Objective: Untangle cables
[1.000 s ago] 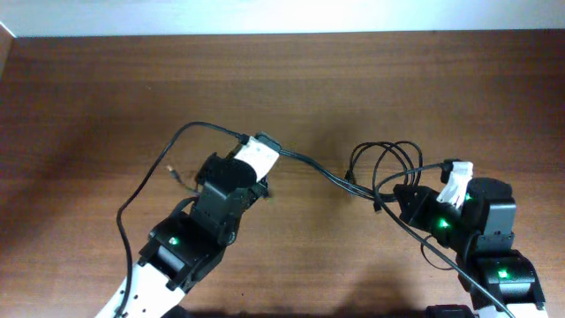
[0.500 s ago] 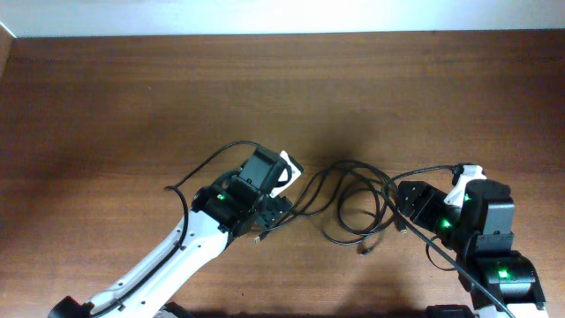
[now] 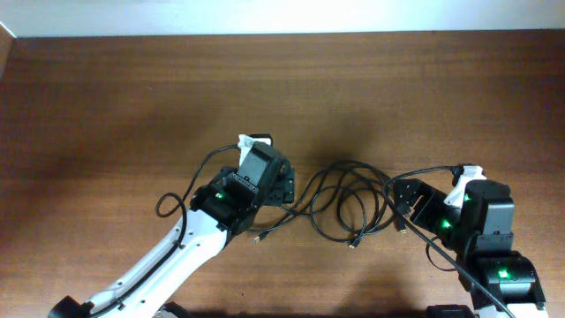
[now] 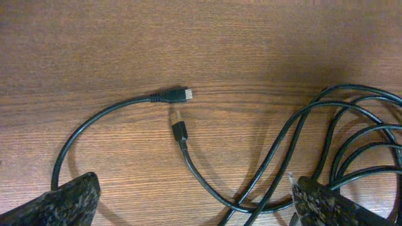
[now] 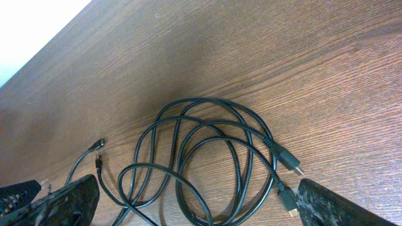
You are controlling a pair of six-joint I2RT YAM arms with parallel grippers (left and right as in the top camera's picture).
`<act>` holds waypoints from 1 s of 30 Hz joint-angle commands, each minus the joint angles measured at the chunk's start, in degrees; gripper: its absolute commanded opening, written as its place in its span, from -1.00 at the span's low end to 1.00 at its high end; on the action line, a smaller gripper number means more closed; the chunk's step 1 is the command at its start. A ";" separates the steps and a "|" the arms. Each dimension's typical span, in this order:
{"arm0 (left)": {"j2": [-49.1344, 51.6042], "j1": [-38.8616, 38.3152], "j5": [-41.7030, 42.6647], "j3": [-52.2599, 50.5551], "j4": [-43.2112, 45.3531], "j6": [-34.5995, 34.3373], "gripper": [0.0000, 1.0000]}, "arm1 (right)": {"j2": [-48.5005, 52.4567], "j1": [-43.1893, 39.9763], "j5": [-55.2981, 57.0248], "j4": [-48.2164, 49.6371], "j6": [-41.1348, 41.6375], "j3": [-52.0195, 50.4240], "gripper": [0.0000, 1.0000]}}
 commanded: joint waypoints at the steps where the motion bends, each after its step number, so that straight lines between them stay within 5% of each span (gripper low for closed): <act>1: 0.20 0.35 -0.61 0.15 0.09 -1.79 0.98 | -0.15 -0.24 0.50 -0.02 -0.42 0.17 0.98; 17: 0.20 0.35 -0.57 0.15 -0.02 -1.79 0.98 | 5.90 -0.24 -1.42 -0.46 -5.38 0.17 0.98; 18: 0.15 0.35 0.83 0.15 -0.31 0.17 0.98 | 5.88 -0.24 -1.42 -0.44 -5.38 0.17 0.98; 20: -1.31 0.61 13.09 1.31 -2.93 23.43 0.98 | 5.90 -0.24 -1.51 -0.46 -5.73 0.17 0.98; 23: -8.41 6.12 15.32 12.09 -19.15 28.09 0.98 | 5.90 -0.24 -1.68 -0.42 -7.10 0.17 0.98; 26: -16.13 7.85 24.85 13.35 -22.38 37.92 0.98 | 5.90 -0.24 -8.76 0.68 -14.19 0.22 0.98; 30: -17.16 7.85 23.19 13.33 -23.10 37.90 0.98 | 5.90 -0.24 -12.09 1.09 -18.43 0.22 0.98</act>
